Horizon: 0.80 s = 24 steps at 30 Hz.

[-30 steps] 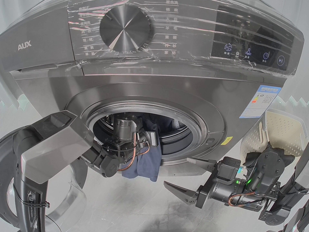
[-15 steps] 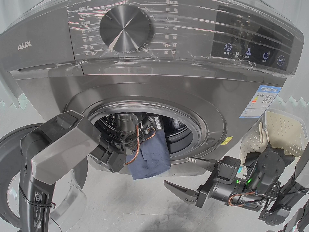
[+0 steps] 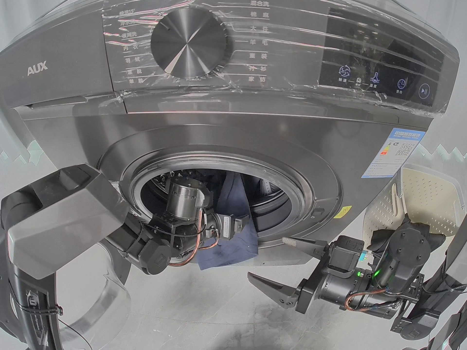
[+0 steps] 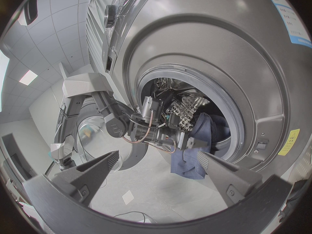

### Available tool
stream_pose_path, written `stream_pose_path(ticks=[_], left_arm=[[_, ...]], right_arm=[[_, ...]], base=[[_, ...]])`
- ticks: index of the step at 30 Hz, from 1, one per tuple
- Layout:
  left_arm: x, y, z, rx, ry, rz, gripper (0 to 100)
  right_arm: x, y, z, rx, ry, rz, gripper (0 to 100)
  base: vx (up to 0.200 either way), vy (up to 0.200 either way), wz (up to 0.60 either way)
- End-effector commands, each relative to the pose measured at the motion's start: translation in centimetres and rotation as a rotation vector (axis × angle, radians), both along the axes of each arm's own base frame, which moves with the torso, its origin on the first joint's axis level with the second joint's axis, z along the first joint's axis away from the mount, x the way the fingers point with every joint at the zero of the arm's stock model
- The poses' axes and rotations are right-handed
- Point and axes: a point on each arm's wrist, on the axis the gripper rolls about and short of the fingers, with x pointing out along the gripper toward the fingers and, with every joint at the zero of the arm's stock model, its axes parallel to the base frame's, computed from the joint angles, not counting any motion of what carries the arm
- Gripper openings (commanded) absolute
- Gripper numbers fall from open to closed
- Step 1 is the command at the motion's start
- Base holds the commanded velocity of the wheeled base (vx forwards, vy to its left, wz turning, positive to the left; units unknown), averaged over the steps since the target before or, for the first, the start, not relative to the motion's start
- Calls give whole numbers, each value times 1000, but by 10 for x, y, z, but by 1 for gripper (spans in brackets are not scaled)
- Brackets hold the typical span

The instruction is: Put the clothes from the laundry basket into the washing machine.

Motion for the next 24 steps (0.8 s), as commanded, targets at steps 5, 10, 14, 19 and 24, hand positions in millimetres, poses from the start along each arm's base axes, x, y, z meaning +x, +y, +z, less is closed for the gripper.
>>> stream_pose_path(ticks=[5, 10, 14, 19, 24], left_arm=[[-5, 3, -13, 35, 38, 0, 100], [-1, 3, -27, 52, 59, 8, 100], [8, 0, -30, 38, 45, 13, 0], [16, -5, -21, 1, 4, 21, 0], [21, -8, -8, -61, -20, 37, 0]], right_arm=[[0, 0, 0, 1, -1, 1, 100], [0, 0, 0, 1, -1, 1, 100], [0, 0, 0, 1, -1, 1, 100], [0, 0, 1, 2, -2, 1, 100], [1, 1, 1, 3, -3, 1, 100]], base=[[0, 0, 0], [0, 0, 0], [0, 0, 0], [0, 0, 0], [0, 0, 0]])
